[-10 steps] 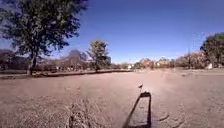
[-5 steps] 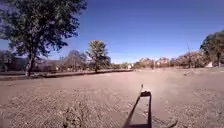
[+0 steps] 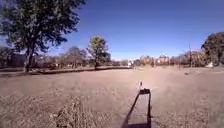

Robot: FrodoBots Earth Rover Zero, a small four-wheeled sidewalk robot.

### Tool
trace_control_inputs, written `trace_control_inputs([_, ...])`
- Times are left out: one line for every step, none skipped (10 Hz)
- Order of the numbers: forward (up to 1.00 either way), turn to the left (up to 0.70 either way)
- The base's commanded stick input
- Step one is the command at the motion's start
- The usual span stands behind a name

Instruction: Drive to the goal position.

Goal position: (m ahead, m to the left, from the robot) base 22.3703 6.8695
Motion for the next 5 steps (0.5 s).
trace_control_inputs([0.50,0.00])
trace_control_inputs([0.50,0.00])
trace_control_inputs([0.50,0.00])
trace_control_inputs([0.50,0.00])
trace_control_inputs([0.50,0.00])
